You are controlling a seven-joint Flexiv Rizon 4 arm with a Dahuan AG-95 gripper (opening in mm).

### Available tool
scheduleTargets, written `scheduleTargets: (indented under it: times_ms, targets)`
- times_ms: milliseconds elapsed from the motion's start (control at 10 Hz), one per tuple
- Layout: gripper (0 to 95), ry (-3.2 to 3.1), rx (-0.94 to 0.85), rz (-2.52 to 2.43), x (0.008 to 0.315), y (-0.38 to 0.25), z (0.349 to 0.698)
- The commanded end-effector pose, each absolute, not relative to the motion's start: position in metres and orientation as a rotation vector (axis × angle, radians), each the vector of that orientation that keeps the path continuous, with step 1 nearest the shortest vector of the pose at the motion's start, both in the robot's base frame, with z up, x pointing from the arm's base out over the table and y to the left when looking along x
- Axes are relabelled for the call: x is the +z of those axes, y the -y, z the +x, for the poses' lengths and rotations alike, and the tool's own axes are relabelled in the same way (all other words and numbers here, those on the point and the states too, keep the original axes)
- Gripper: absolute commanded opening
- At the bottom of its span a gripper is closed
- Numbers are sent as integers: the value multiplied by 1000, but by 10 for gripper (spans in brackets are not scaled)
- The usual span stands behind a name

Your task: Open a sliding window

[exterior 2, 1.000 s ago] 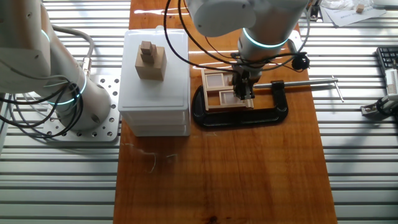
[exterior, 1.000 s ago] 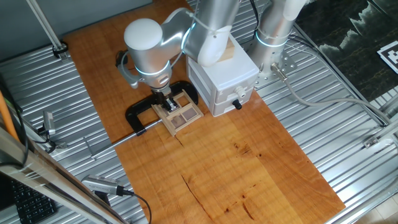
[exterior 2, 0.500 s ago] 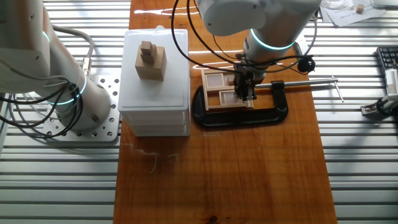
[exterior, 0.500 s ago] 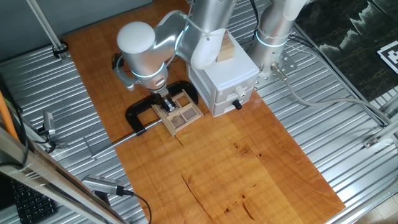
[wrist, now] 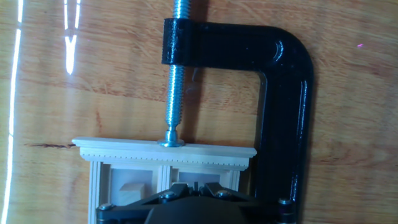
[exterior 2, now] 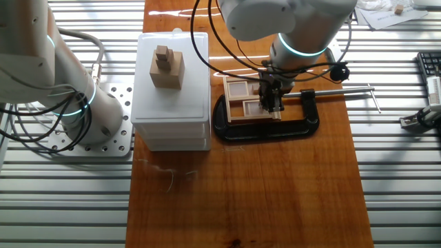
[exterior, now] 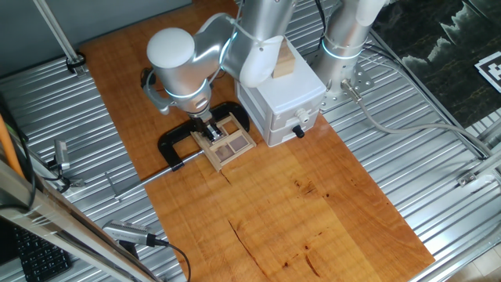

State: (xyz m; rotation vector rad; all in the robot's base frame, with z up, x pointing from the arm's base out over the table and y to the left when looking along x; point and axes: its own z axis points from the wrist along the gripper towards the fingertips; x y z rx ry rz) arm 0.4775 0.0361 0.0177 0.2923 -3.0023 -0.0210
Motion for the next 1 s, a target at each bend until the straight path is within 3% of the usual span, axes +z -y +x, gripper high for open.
scheduleTargets:
  times_ms: [100, 1000]
  targets:
    - [0, 3005, -27, 290, 19, -36, 477]
    - [0, 2993, -29, 295, 20, -36, 470]
